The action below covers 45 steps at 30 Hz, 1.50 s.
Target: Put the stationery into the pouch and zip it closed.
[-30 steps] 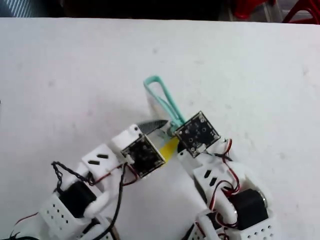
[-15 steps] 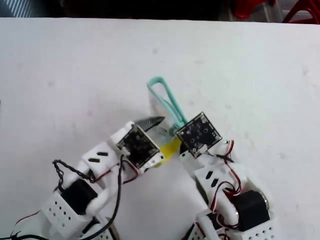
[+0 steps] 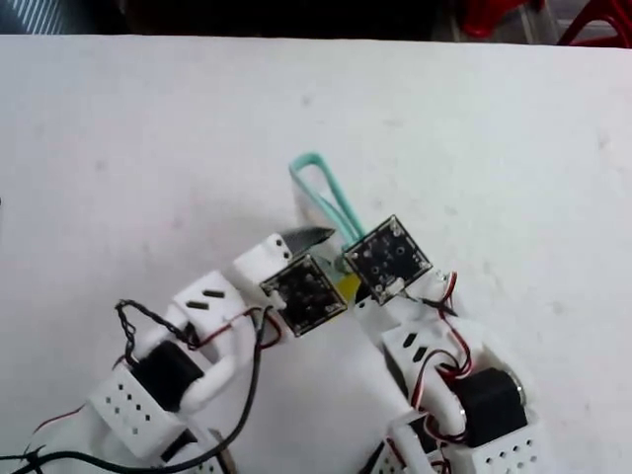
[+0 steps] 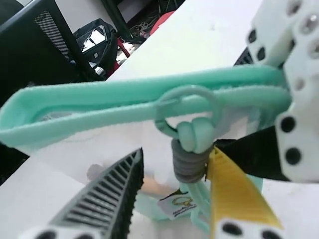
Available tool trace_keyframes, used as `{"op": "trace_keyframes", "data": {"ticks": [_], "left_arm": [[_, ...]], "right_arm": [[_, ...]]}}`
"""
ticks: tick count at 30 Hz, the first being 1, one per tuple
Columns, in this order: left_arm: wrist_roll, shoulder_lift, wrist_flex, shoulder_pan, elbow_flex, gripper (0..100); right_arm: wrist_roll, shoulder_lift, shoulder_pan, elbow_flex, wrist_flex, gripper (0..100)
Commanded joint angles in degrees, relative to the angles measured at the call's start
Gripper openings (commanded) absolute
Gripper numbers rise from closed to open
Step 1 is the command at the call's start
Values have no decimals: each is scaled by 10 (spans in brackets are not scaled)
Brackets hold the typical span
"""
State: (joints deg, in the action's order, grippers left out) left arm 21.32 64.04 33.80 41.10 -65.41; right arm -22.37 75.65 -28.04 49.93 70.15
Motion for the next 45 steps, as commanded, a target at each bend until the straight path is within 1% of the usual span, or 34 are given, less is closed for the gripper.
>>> {"op": "trace_keyframes", "data": {"ticks": [1, 4, 6, 14, 17, 20, 22, 26, 29, 33, 36, 41, 45], "left_arm": [[5, -66, 35, 69, -1, 196], [-25, -65, 34, 71, 6, 128], [-33, -64, 34, 79, 11, 102], [-34, -62, 40, 86, 11, 55], [-34, -53, 62, 85, 21, 54], [-38, 0, 117, 62, 45, 54], [-40, 58, 145, 31, 55, 54], [-105, 175, 162, -19, 54, 53], [-112, 213, 170, -21, 54, 55], [-115, 196, 164, -22, 62, 56], [-115, 163, 166, -22, 98, 56], [-115, 69, 171, -21, 147, 56], [-115, 3, 171, -20, 169, 55]], "right_arm": [[8, 7, -10, -25, -8, 20], [8, 7, -15, -24, -8, 20], [8, 7, -15, -24, -8, 20], [9, 10, -9, -16, -12, 20], [11, 11, -3, -2, -27, 20], [14, 11, 32, 7, -46, 20], [24, 11, 53, 7, -51, 20], [55, 11, 60, 8, -56, 20], [55, 11, 59, 8, -62, 20], [80, 11, 59, 6, -70, 24], [84, 11, 59, 6, -87, 32], [87, 11, 58, -2, -110, 159], [87, 12, 30, -25, -109, 152]]}}
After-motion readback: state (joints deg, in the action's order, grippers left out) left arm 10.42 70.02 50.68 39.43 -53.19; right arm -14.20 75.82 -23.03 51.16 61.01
